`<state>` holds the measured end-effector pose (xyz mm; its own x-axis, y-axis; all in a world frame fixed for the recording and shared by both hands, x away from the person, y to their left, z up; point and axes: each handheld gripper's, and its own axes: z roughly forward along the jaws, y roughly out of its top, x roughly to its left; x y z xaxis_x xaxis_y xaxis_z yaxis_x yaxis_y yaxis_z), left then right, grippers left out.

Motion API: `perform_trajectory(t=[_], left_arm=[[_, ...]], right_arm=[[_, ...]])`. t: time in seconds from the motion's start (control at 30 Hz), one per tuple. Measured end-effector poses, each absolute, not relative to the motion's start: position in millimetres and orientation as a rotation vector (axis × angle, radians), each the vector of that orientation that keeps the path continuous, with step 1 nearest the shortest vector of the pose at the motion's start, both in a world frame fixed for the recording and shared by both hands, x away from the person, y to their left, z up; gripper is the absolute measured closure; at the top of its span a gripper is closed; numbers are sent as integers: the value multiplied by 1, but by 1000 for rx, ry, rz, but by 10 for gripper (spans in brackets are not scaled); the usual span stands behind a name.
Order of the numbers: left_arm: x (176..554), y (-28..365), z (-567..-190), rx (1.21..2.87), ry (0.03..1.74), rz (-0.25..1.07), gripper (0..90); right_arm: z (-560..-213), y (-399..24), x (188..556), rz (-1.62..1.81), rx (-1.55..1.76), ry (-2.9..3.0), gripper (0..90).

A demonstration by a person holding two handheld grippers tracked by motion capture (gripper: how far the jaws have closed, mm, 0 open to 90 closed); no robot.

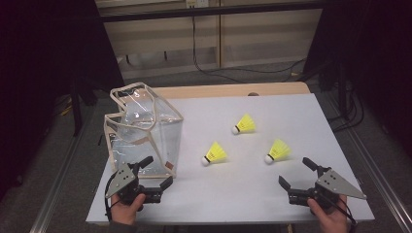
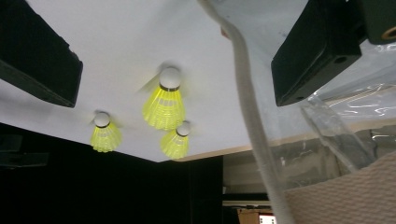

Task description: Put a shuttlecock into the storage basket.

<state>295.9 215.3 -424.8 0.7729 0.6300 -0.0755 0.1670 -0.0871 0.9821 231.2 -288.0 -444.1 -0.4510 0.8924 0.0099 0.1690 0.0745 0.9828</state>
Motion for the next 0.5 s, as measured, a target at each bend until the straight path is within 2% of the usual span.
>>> perform_trajectory(t=[0.5], left_arm=[[293, 199, -420, 1652, 612, 385, 20]], right_arm=[[-444, -287, 231, 1429, 1052, 1717, 0]])
